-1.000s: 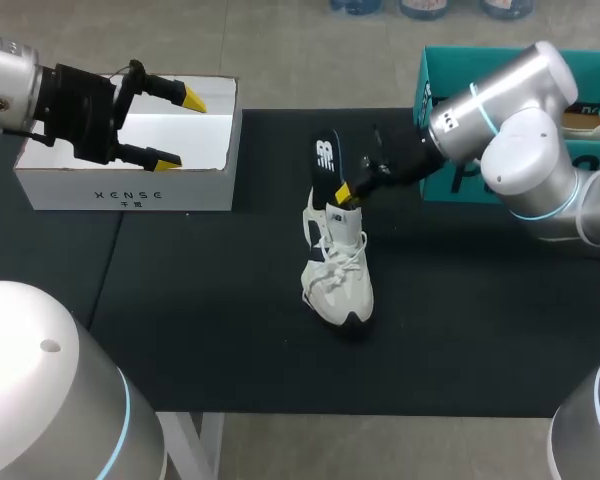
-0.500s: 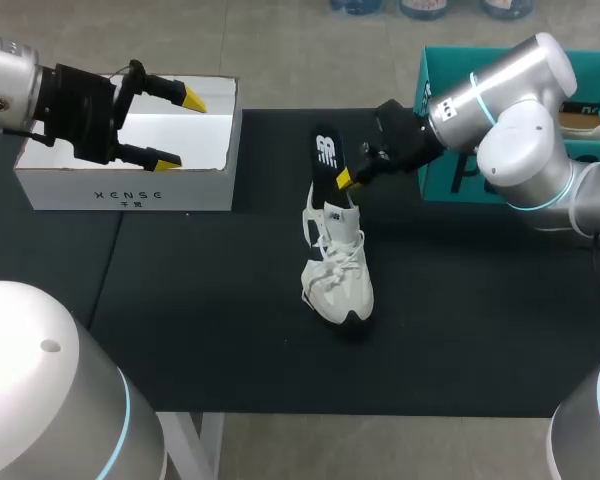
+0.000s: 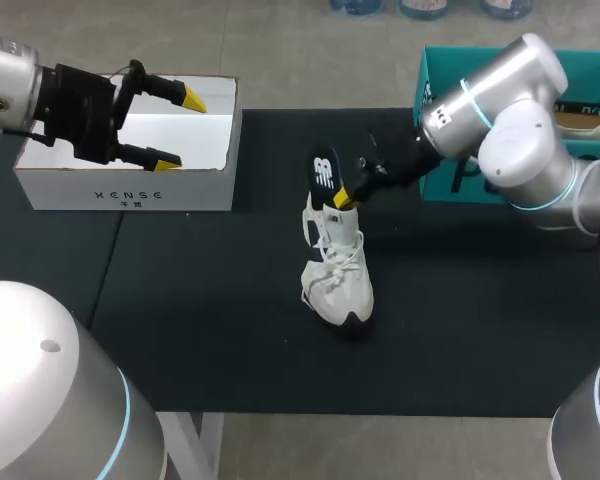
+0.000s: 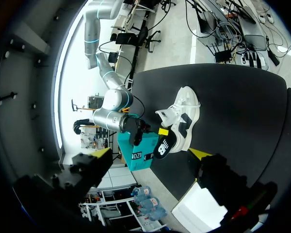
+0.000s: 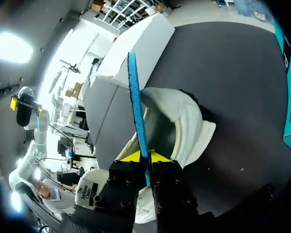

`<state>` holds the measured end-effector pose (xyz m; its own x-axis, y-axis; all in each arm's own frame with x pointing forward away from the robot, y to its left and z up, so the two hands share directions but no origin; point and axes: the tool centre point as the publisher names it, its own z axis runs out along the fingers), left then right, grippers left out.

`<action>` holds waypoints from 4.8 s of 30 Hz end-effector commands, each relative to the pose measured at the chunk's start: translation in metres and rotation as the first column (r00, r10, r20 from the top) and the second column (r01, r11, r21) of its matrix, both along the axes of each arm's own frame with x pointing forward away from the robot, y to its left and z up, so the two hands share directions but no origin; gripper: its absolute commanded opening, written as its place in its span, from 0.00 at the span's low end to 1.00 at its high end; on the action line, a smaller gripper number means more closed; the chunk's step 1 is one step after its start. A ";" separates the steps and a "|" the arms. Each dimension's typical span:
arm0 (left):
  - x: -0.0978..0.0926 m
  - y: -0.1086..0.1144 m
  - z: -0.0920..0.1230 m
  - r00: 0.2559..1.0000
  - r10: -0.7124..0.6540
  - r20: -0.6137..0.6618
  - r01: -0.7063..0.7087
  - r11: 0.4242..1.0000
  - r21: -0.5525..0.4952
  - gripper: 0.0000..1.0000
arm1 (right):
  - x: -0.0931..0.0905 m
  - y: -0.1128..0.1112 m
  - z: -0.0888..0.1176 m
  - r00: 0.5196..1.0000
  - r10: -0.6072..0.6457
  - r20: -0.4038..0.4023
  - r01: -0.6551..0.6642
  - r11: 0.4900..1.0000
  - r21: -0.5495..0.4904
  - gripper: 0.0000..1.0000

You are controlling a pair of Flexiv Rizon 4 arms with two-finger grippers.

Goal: Take the shoe out of the shoebox, open the shoe tongue, remove and reinsert the insole, then place the shoe into the shoebox

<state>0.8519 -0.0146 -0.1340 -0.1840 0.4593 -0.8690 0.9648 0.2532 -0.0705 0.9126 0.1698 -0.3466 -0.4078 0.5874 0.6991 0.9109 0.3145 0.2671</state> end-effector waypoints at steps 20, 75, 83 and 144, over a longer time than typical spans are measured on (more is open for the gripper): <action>0.001 -0.001 0.000 1.000 -0.002 0.000 0.002 1.000 0.001 1.00 | 0.015 0.007 0.004 1.000 0.012 0.023 -0.011 0.999 -0.037 0.00; 0.001 -0.001 0.000 1.000 -0.002 0.000 0.002 1.000 0.001 1.00 | 0.028 0.013 0.009 1.000 -0.015 0.007 0.016 0.999 -0.029 0.29; 0.001 -0.001 0.000 1.000 -0.002 0.000 0.002 1.000 0.001 1.00 | 0.014 0.013 0.004 1.000 -0.004 -0.005 0.004 0.999 -0.050 0.00; 0.001 -0.001 0.000 1.000 -0.002 0.000 0.002 1.000 0.001 1.00 | 0.009 0.001 0.064 0.993 -0.054 0.102 0.100 0.840 -0.534 0.00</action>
<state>0.8520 -0.0147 -0.1340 -0.1841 0.4593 -0.8690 0.9648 0.2532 -0.0706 0.9213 0.1688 -0.2826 -0.3890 0.8836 0.2606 0.9203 0.3602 0.1525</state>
